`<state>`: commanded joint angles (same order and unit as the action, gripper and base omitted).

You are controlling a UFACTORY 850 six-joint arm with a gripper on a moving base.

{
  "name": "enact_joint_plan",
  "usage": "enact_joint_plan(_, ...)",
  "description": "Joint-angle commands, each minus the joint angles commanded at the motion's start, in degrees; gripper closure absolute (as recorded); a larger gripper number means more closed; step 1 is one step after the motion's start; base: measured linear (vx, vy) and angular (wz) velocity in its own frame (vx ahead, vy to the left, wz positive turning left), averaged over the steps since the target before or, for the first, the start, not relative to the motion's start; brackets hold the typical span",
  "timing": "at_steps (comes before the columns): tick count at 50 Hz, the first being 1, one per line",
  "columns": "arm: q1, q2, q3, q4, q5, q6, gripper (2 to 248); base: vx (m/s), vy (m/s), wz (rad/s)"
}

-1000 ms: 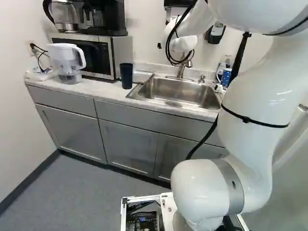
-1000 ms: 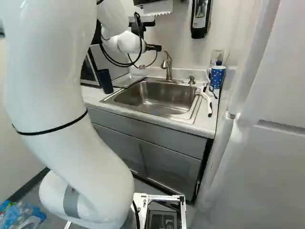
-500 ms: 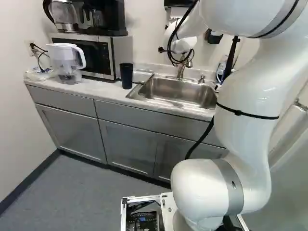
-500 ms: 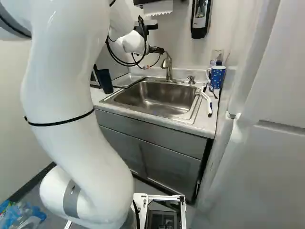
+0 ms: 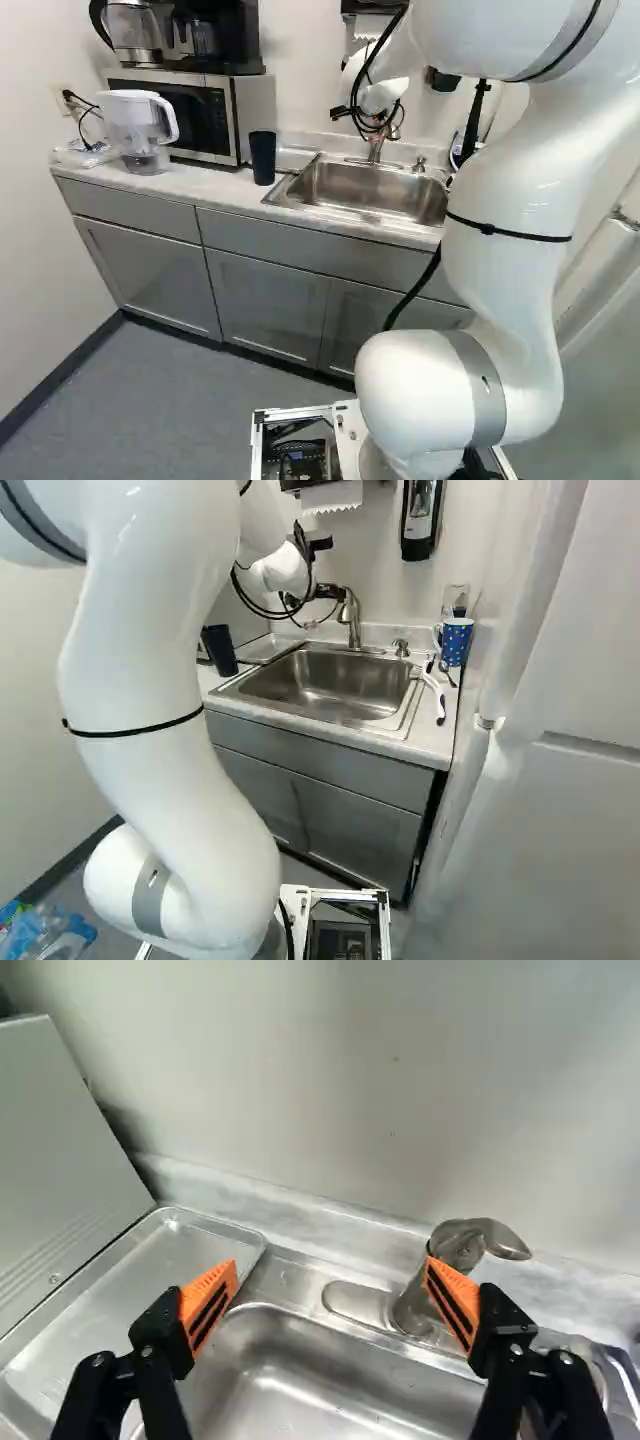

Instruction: Rinse the cup and place it in the tray

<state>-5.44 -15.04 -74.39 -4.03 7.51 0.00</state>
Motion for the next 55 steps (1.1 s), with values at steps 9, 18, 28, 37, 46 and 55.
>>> enact_joint_plan(9, -0.7, -1.2, -1.4, 0.0, 0.1, 0.0, 3, 0.0, 0.0, 0.0)
enact_joint_plan(18, -1.4, -2.3, -2.7, 0.0, 1.5, 0.0, 3, 0.0, 0.0, 0.0)
enact_joint_plan(28, -1.5, -2.6, -2.9, 0.0, 5.3, 0.0, 3, 0.0, 0.0, 0.0)
enact_joint_plan(37, -1.5, -2.6, -2.9, 0.0, 9.6, 0.0, 3, 0.0, 0.0, 0.0)
enact_joint_plan(46, -1.5, -2.6, -2.9, 0.0, 12.7, 0.0, 3, 0.0, 0.0, 0.0)
enact_joint_plan(55, -1.5, -2.5, -2.9, 0.0, 12.7, 0.0, 3, 0.0, 0.0, 0.0)
